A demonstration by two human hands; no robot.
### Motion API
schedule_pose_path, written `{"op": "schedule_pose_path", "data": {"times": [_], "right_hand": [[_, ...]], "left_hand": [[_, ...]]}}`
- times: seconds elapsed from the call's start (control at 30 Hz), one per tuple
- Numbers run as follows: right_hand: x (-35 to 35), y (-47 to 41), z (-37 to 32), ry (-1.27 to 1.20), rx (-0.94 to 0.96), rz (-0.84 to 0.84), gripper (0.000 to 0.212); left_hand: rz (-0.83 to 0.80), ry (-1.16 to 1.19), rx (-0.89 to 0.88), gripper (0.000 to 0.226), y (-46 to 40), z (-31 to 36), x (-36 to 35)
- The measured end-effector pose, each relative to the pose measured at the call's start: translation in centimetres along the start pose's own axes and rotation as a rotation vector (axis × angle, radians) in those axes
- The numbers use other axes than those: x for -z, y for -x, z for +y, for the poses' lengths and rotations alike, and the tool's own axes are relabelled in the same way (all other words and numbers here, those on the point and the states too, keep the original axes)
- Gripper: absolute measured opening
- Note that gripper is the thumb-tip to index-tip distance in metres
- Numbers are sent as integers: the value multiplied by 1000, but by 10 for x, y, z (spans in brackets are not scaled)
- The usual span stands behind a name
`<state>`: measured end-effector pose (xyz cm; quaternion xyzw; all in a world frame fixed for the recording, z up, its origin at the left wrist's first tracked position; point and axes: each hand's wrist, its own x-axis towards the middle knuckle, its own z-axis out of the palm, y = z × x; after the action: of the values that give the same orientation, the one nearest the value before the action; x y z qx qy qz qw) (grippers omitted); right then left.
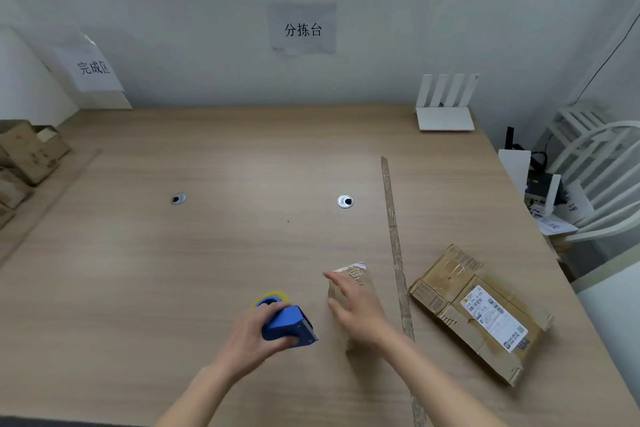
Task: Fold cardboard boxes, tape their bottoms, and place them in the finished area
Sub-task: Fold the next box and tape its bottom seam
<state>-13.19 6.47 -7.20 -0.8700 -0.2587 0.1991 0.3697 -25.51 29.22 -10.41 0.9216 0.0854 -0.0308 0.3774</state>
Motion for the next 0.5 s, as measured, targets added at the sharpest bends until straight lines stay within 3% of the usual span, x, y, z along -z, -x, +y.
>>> {"op": "schedule_pose_path", "data": {"times": [0.13,0.3,0.5], "right_hand": [[-10,-13,-23,-372,-175,-252,54],[-8,-19,-31,-315,-113,-11,12],[13,1,-6,-271,-204,-9,5]], "left_hand": [[30,-19,-73,56,3,15,30],[30,-33,-78,52,1,26,46],[-114,-166,-13,48,-4,43,43]]}}
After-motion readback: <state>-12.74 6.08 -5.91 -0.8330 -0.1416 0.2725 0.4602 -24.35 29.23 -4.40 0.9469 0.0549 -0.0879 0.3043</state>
